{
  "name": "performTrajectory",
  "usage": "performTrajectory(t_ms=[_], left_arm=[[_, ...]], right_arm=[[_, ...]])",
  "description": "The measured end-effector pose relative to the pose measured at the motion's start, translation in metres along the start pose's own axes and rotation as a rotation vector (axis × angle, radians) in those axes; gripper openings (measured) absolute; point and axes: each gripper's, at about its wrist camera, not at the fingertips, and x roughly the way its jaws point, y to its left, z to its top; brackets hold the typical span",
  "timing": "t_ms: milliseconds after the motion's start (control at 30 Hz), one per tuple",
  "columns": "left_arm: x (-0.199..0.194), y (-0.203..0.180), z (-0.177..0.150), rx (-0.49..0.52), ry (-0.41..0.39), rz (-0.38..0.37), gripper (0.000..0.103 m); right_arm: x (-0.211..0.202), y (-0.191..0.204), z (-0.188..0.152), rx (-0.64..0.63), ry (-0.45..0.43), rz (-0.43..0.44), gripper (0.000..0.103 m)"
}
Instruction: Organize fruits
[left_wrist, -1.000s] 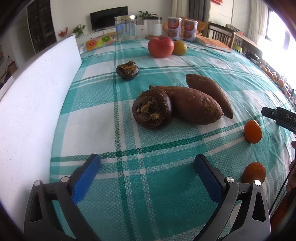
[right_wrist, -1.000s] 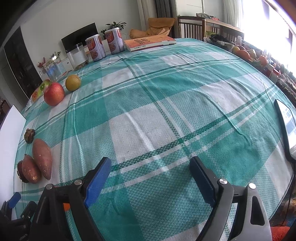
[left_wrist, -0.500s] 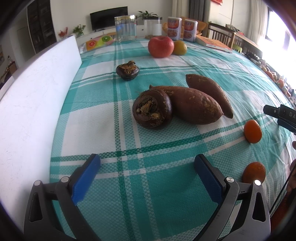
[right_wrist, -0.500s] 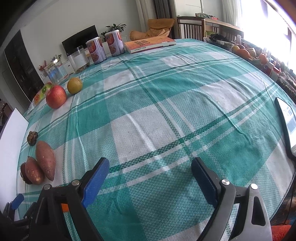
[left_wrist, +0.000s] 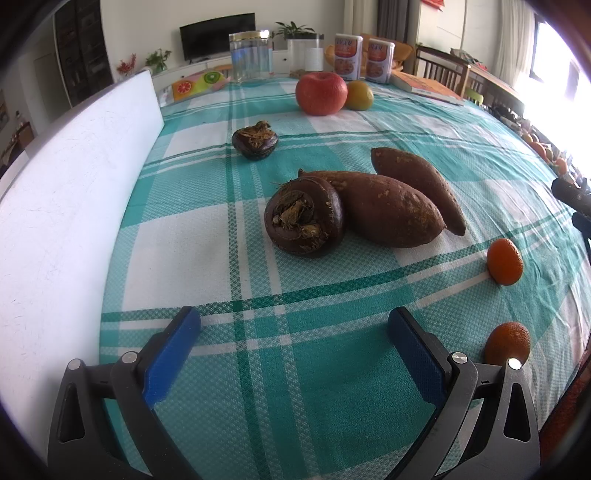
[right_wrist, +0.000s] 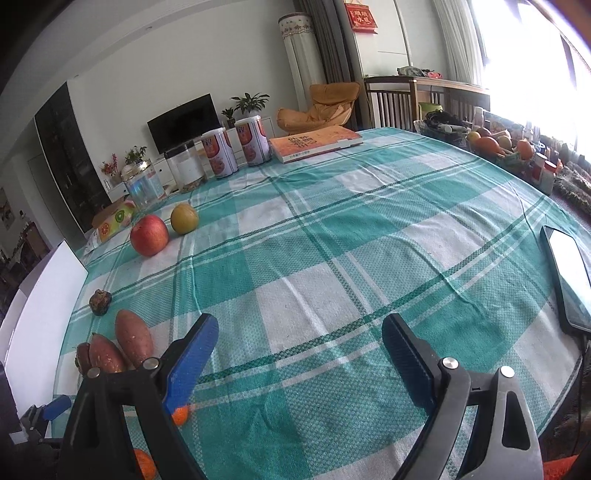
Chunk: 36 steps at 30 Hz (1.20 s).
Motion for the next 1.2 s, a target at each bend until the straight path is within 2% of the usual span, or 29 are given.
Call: performTrajectory(t_ms=[433, 967, 1200], left_arm=[[0.000, 0.000, 0.000, 0.000, 0.000, 0.000, 0.102], [-0.001, 0.002, 0.000, 0.004, 0.005, -0.021, 0.102], [-0.010, 0.014, 0.004, -0.051, -0.018, -0.045, 0.100]], right_arm=[[-0.009, 0.009, -0.001, -0.051, -0.038, 0.023, 0.090], [-0.012, 0.007, -0.001, -0.039, -0.041, 0.031, 0.090], [-0.012, 0.005, 0.000, -0.027, -0.036, 0.034, 0.090]])
